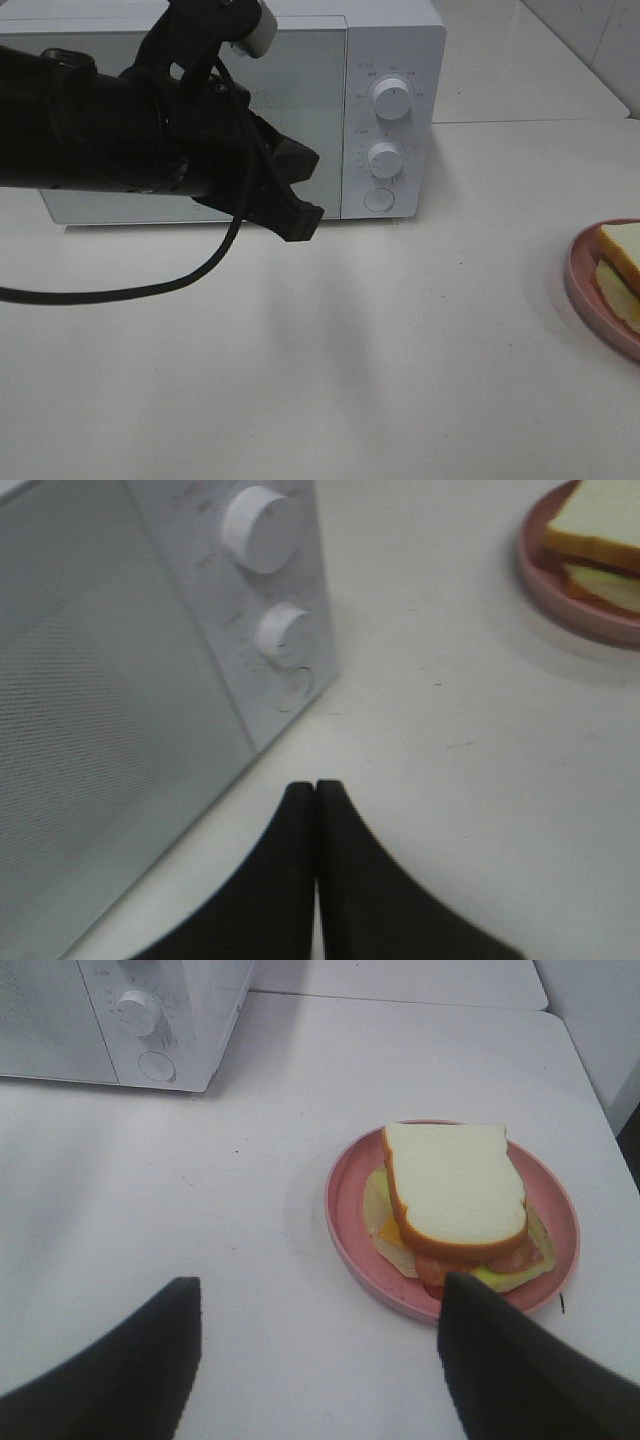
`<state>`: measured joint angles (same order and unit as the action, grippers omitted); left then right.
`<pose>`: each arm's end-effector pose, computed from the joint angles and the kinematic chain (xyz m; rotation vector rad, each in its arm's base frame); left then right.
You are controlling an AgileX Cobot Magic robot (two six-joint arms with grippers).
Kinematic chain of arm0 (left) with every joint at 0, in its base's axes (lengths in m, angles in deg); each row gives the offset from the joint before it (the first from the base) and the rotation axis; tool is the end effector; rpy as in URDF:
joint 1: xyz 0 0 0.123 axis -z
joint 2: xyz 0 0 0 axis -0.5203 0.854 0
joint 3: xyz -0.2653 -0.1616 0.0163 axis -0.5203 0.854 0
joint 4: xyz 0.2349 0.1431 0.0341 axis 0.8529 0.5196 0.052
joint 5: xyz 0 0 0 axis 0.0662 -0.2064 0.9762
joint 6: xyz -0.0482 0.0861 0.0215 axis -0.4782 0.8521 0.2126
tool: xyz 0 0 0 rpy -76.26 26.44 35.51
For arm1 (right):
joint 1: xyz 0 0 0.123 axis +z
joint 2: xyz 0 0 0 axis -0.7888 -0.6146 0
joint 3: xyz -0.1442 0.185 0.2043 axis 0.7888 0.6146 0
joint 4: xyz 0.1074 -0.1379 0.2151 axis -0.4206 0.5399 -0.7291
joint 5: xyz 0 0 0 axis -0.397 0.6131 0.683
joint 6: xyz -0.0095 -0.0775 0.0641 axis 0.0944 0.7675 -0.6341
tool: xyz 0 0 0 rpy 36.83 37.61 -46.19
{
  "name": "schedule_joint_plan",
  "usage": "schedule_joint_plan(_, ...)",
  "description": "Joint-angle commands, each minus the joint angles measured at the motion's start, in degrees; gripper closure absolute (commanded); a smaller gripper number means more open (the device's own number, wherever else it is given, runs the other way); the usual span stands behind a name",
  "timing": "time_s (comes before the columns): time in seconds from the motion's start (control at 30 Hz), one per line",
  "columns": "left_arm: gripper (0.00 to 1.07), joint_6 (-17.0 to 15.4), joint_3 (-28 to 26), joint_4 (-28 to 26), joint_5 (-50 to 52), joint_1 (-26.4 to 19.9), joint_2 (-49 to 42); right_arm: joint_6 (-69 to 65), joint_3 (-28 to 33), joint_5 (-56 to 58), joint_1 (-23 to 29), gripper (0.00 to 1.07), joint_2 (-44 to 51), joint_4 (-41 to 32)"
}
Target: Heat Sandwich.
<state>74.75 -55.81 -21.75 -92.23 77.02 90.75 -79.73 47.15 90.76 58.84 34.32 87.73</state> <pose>0.2395 -0.2574 0.2518 0.9632 1.9279 -0.5097 0.0020 -0.0019 0.2899 -0.1225 1.9790 0.0441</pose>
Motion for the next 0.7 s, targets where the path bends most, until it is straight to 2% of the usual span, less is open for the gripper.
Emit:
schedule_joint_plan(0.03,1.07,-5.9,0.5,0.3,-7.2,-1.1,-0.9,-0.3,0.1,-0.5,0.0,0.42,1.4,0.3)
schedule_joint_plan(0.07,1.07,-9.2,0.5,3.3,-10.4,-2.1,-0.8,-0.3,0.1,-0.5,0.0,0.42,1.4,0.3)
schedule_joint_plan(0.1,1.07,-14.2,0.3,8.1,-15.3,-3.7,-0.7,-0.3,0.1,-0.5,0.0,0.42,1.4,0.3)
schedule_joint_plan(0.13,1.07,-26.2,-0.7,19.7,-24.4,-7.7,-0.6,-0.3,0.1,-0.5,0.0,0.42,1.4,0.3)
schedule_joint_plan(0.17,1.07,-26.2,-0.7,19.7,-24.4,-7.7,-0.6,-0.3,0.1,-0.5,0.0,0.42,1.4,0.3)
schedule_joint_plan(0.27,1.07,-43.4,-3.7,42.8,-35.2,-13.2,-0.6,-0.3,0.1,-0.5,0.0,0.42,1.4,0.3)
schedule_joint_plan(0.3,1.07,-53.9,-6.1,55.1,-39.6,-15.8,-0.8,-0.3,0.1,-0.5,0.0,0.42,1.4,0.3)
schedule_joint_plan(0.33,1.07,-53.9,-6.1,55.1,-39.6,-15.8,-0.8,-0.3,0.1,-0.5,0.0,0.42,1.4,0.3)
schedule_joint_plan(0.47,1.07,-73.5,-9.5,74.7,-46.2,-20.6,-2.2,-0.3,0.1,-0.5,0.0,0.42,1.4,0.3)
schedule_joint_plan(0.5,1.07,-73.5,-9.5,74.7,-46.2,-20.6,-2.2,-0.3,0.1,-0.5,0.0,0.42,1.4,0.3)
schedule_joint_plan(0.57,1.07,-76.1,-9.5,76.3,-47.8,-22.9,-3.5,-0.3,0.1,-0.5,0.0,0.42,1.4,0.3)
schedule_joint_plan(0.6,1.03,-76.4,-9.4,76.3,-48.9,-24.2,-4.4,-0.3,0.1,-0.5,0.0,0.42,1.4,0.3)
schedule_joint_plan(0.63,0.9,-77.3,-9.4,76.3,-50.9,-26.8,-6.3,-0.3,0.1,-0.5,0.0,0.42,1.4,0.3)
schedule_joint_plan(0.67,0.9,-77.3,-9.4,76.3,-50.9,-26.8,-6.3,-0.3,0.1,-0.5,0.0,0.42,1.4,0.3)
schedule_joint_plan(0.7,0.81,-78.0,-9.4,76.3,-51.8,-28.2,-7.4,-0.3,0.1,-0.5,0.0,0.42,1.4,0.3)
